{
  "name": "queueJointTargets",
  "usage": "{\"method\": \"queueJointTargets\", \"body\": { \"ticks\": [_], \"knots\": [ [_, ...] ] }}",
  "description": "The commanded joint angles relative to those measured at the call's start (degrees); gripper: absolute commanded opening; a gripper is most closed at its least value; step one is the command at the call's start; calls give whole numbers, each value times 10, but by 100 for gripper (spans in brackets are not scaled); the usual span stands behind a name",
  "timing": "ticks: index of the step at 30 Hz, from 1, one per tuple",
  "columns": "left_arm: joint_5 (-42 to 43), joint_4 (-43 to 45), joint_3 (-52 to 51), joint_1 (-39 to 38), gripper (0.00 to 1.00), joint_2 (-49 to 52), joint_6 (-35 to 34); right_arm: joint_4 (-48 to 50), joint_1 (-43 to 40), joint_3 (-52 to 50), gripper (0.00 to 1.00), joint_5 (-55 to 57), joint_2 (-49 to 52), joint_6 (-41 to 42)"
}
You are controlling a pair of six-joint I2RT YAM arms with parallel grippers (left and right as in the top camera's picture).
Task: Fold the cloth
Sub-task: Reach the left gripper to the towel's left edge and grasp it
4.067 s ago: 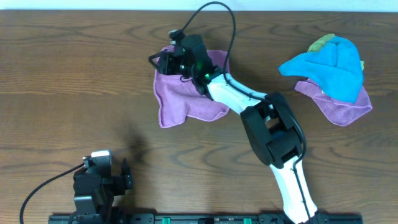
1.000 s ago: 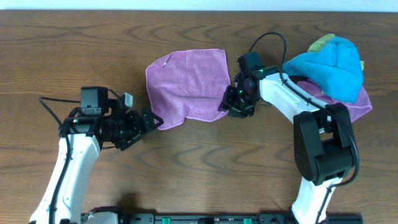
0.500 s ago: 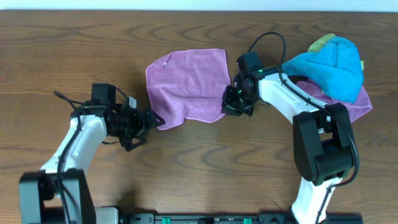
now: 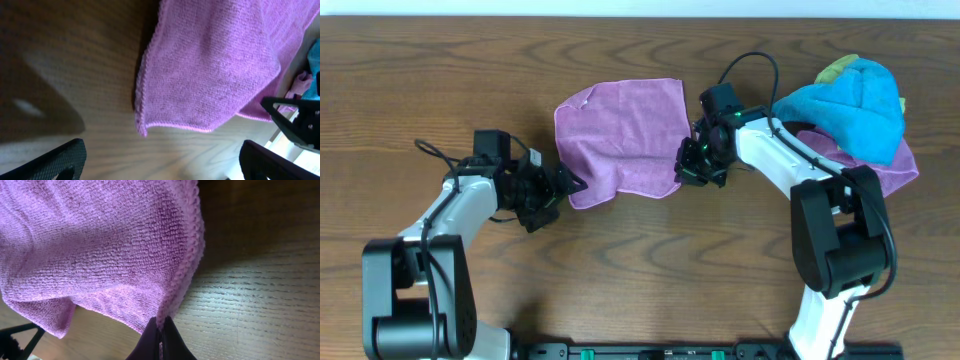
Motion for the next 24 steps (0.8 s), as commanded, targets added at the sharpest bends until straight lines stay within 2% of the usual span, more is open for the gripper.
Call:
{"method": "queueJointTargets", "body": {
  "ticks": [1, 14, 18, 23, 24],
  "knots": [
    [-1, 15, 9, -2, 100, 14, -18, -1, 4, -2, 2, -11, -8, -1],
    [-14, 78, 9, -29, 100, 48, -61, -1, 4, -2, 2, -16, -8, 0],
    [-21, 84, 9, -48, 78, 60, -61, -1, 4, -2, 1, -16, -8, -1],
    [-54, 82, 9, -63, 56, 68, -61, -1, 4, -2, 2, -20, -8, -1],
    [-61, 82, 9, -65, 47, 70, -60, -1, 4, -2, 1, -24, -8, -1]
  ]
}}
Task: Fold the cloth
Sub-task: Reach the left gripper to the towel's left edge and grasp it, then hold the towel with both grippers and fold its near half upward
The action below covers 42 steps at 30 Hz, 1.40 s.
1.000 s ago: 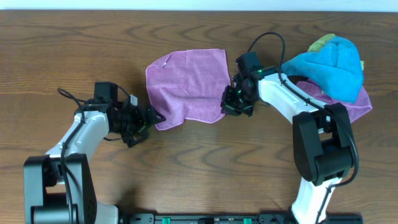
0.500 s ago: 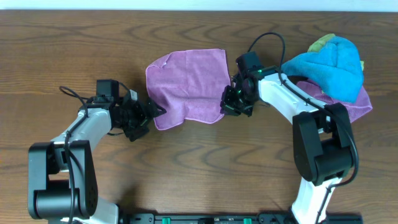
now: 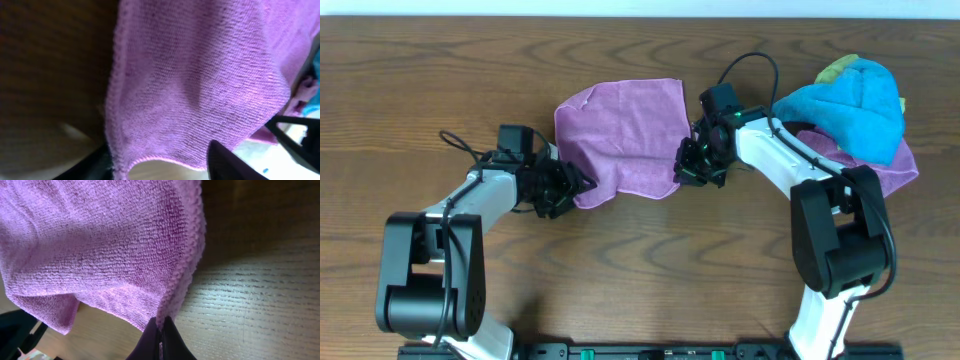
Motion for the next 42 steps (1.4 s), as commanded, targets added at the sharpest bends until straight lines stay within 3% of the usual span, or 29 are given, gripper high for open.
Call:
{"method": "queueJointTargets", "body": {
  "ticks": [1, 3, 4, 10, 16, 22, 27, 42],
  "knots": [
    [-48, -5, 0, -7, 31, 17, 4, -1, 4, -2, 1, -15, -8, -1],
    [-53, -5, 0, -7, 8, 18, 7, -1, 4, -2, 1, -17, -8, -1],
    [-55, -5, 0, -7, 6, 18, 11, -1, 4, -2, 1, -17, -8, -1],
    [-54, -24, 3, -3, 6, 11, 71, -6, 2, -2, 1, -16, -8, -27],
    [-66, -129, 45, 2, 6, -22, 157, -50, -3, -2, 1, -12, -8, -65],
    [-113, -213, 68, 2, 6, -60, 197, -101, -3, -2, 2, -5, -12, -109],
    [-151, -265, 68, 2, 6, -86, 219, -139, -3, -2, 1, 43, -45, -138],
    [-144, -351, 68, 2, 6, -96, 229, -223, 15, -2, 2, 85, -106, -183]
  ]
}}
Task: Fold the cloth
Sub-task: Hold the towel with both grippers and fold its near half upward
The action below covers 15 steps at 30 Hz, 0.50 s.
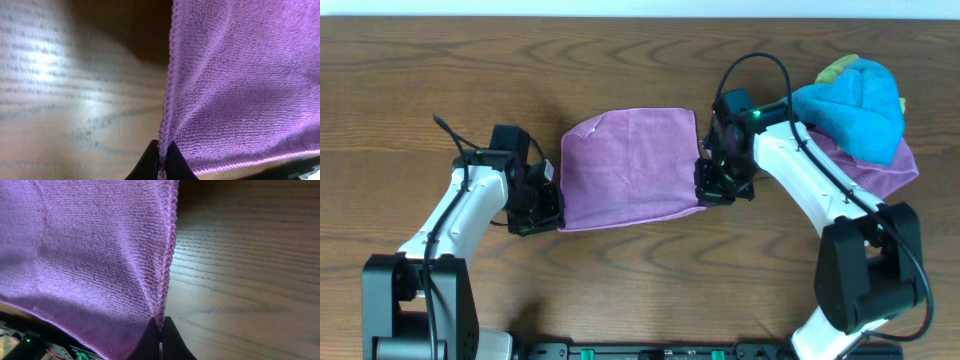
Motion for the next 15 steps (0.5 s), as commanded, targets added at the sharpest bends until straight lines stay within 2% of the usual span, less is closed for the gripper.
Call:
{"method": "queueJointTargets", "body": {
  "ticks": [1, 6, 15],
  "knots": [
    [-6, -20, 6, 2, 6, -8, 11, -8, 18, -1, 2, 15, -2, -17],
    [0, -33, 6, 2, 6, -19, 11, -13, 43, -1, 2, 45, -3, -16],
    [2, 58, 6, 2, 6, -60, -70, 101, 46, 0, 2, 52, -3, 5]
  ]
}}
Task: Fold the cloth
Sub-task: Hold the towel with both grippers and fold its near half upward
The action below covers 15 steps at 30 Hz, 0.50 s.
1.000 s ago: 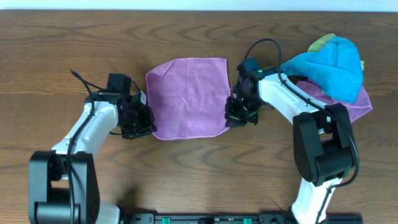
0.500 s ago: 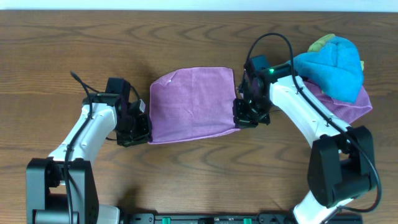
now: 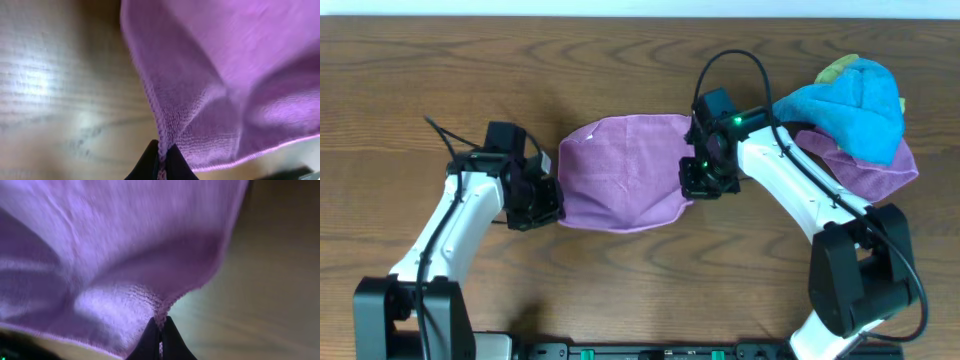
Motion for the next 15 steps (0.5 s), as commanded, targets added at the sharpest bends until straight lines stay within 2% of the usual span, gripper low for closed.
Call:
{"method": "queueJointTargets", "body": {
  "ticks": [1, 8, 15],
  "knots": [
    [-14, 31, 6, 2, 6, -13, -50, 31, 2, 0, 1, 25, -3, 17],
    [-52, 160, 6, 1, 6, 0, -121, 144, 2, 0, 1, 71, -3, 19],
    [-77, 268, 6, 1, 6, 38, -152, 230, 2, 0, 1, 135, 0, 12]
  ]
}}
